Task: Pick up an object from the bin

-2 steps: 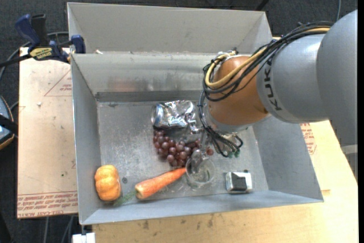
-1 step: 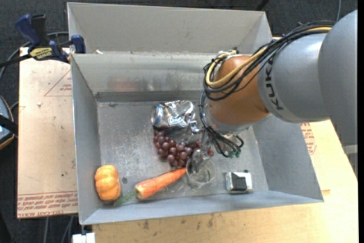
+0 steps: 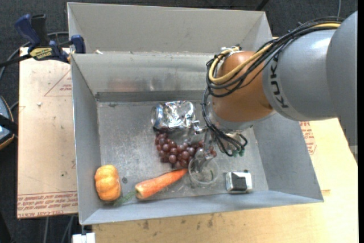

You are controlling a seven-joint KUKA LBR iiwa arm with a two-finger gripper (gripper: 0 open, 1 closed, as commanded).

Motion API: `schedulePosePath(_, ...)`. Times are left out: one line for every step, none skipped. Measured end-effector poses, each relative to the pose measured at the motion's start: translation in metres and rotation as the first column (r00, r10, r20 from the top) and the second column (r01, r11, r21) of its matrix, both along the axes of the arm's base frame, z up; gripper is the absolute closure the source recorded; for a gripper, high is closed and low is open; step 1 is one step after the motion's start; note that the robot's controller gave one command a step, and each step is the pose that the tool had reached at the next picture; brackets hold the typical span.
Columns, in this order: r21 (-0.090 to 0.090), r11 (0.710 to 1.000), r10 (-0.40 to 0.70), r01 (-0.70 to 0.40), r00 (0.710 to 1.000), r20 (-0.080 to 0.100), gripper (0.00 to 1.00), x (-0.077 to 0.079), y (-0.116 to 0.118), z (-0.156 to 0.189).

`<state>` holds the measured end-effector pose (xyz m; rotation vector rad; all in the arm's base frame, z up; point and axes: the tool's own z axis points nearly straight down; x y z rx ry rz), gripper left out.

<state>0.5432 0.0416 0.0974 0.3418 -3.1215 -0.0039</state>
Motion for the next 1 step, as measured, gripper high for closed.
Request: schedulePosePath(-0.001,1.000,0.000,0.000,1.000,0.002,1.00,0.0014,0.0001,0.0191)
